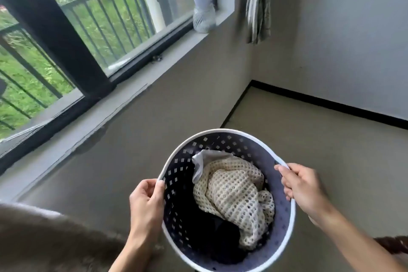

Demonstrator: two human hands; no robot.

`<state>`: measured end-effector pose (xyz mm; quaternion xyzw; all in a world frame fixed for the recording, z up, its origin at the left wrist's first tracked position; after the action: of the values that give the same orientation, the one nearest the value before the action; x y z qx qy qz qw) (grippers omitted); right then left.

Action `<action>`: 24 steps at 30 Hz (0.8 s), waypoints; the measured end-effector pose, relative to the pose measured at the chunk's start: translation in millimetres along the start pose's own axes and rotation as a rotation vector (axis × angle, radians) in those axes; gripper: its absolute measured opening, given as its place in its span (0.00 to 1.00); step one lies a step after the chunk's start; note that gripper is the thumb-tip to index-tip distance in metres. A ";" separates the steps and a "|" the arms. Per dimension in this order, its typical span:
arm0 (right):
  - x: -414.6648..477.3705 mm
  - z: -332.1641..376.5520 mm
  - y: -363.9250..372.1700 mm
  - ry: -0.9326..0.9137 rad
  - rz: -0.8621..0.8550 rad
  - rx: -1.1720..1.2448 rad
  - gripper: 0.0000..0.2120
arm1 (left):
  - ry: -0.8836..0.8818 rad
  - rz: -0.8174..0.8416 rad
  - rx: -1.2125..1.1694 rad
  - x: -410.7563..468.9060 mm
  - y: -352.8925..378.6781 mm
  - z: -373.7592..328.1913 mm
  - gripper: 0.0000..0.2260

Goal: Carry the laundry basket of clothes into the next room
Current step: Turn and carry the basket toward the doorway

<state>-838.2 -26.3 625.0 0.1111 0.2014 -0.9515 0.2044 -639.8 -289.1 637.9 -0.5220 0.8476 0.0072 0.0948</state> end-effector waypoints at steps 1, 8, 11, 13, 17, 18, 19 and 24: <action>11.6 1.3 -4.5 0.010 -0.032 0.009 0.18 | 0.003 0.041 0.010 17.5 16.7 -4.6 0.09; 92.2 20.8 -25.0 0.085 -0.262 0.094 0.20 | -0.005 0.320 0.040 141.0 138.9 -40.5 0.09; 121.0 27.3 -38.1 0.125 -0.368 0.139 0.20 | 0.028 0.436 0.097 184.5 197.8 -60.1 0.09; 139.7 25.9 -51.4 0.156 -0.432 0.160 0.19 | 0.054 0.509 0.137 206.5 242.9 -70.6 0.08; 182.4 12.1 -89.2 0.218 -0.539 0.200 0.17 | 0.060 0.637 0.188 233.1 342.0 -74.7 0.08; 194.6 6.9 -101.2 0.236 -0.564 0.206 0.17 | 0.052 0.662 0.197 237.5 368.6 -72.7 0.09; 207.8 1.4 -114.3 0.249 -0.586 0.212 0.16 | 0.041 0.683 0.208 241.1 395.6 -70.6 0.09; 280.2 -16.3 -194.8 0.293 -0.654 0.229 0.14 | 0.016 0.757 0.236 247.4 527.9 -69.0 0.08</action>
<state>-1170.5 46.9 594.0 0.1981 0.1455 -0.9569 -0.1549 -1226.3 -275.2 618.3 -0.1584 0.9758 -0.0602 0.1381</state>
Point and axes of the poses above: each hand's wrist, its own x-axis towards the middle knuckle, its own y-axis out of the palm, z = x × y, the point moved 4 cm from there along x, towards the middle knuckle, and after that the axes turned 12 degrees about -x, right-handed, at the moved point
